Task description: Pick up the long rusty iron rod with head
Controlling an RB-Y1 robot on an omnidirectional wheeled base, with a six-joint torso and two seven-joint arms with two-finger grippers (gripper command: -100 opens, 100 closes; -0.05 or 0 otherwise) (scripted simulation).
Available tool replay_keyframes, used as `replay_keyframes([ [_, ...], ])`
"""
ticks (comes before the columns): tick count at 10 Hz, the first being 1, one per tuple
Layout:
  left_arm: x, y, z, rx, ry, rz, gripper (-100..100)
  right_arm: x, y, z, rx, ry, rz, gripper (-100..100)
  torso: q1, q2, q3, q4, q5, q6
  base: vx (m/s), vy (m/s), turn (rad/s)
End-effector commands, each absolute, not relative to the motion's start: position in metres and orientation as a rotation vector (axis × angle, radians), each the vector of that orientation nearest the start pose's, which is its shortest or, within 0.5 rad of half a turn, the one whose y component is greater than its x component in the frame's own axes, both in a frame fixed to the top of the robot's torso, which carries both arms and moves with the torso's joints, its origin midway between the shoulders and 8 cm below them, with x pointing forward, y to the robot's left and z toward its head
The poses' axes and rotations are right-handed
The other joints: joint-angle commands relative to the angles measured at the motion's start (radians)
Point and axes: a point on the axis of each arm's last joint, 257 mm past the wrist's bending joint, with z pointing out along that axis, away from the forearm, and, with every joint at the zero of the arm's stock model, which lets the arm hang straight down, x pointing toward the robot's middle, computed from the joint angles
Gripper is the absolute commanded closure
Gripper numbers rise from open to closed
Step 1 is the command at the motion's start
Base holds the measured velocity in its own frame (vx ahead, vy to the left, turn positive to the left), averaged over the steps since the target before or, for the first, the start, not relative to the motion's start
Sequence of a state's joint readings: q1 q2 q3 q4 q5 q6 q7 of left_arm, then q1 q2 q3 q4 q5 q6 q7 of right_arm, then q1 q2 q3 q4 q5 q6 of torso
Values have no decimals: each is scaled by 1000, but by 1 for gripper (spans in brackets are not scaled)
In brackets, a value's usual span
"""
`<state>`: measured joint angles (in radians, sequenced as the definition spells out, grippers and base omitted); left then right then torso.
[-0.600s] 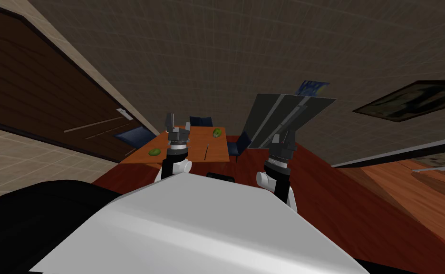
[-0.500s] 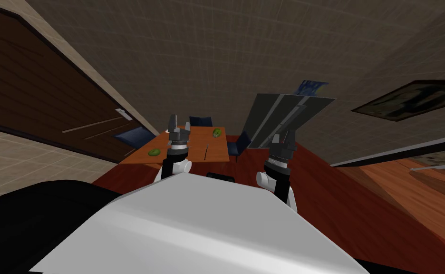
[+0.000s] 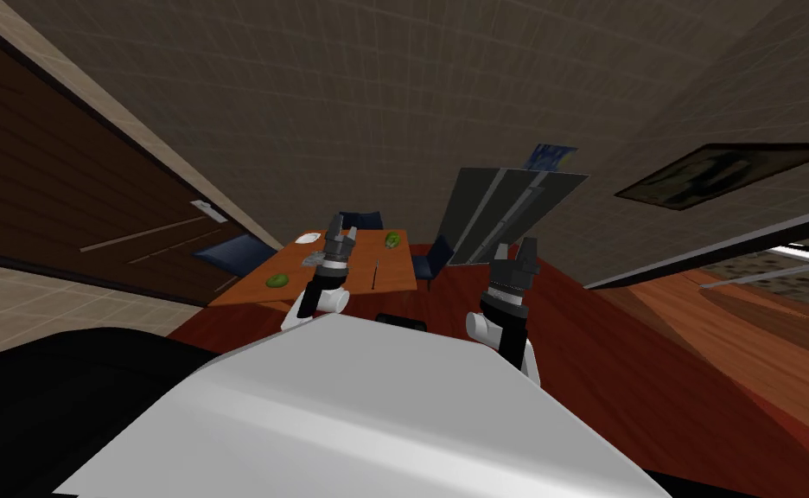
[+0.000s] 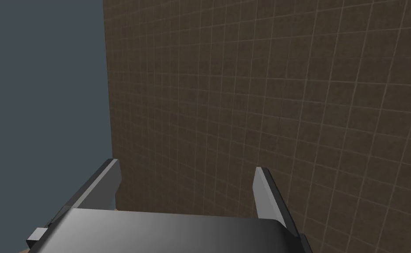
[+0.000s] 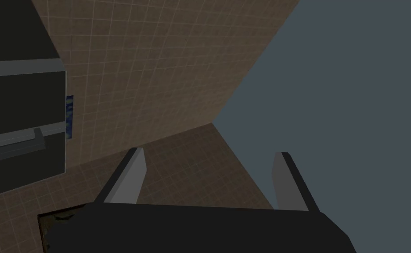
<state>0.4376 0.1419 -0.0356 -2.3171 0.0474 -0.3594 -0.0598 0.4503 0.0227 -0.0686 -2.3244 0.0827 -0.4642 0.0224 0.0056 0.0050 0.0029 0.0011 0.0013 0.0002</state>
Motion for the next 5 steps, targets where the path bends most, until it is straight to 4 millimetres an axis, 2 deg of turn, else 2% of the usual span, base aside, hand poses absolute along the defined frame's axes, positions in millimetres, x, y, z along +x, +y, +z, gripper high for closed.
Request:
replay_keyframes([
  [1, 374, 251, 29, -603, 786, -1314, -100, 341, -288, 53, 568, 604, 1185, 0, 0, 0, 0, 0, 0, 0, -62, 49, -32],
  [2, 385, 248, 19, -609, 831, -1304, -100, 341, -288, 53, 568, 604, 1185, 0, -2, -1, 0, 0, 0, 0, -61, 38, -77],
  [3, 385, 248, 19, -609, 831, -1304, -100, 341, -288, 53, 568, 604, 1185, 0, -2, -1, -1, 0, 0, 0, -44, 24, -71],
  [5, 407, 244, -2, -625, 925, -1276, -100, 341, -288, 53, 568, 604, 1185, 0, -3, -2, -1, 0, -1, 0, -66, 48, -150],
])
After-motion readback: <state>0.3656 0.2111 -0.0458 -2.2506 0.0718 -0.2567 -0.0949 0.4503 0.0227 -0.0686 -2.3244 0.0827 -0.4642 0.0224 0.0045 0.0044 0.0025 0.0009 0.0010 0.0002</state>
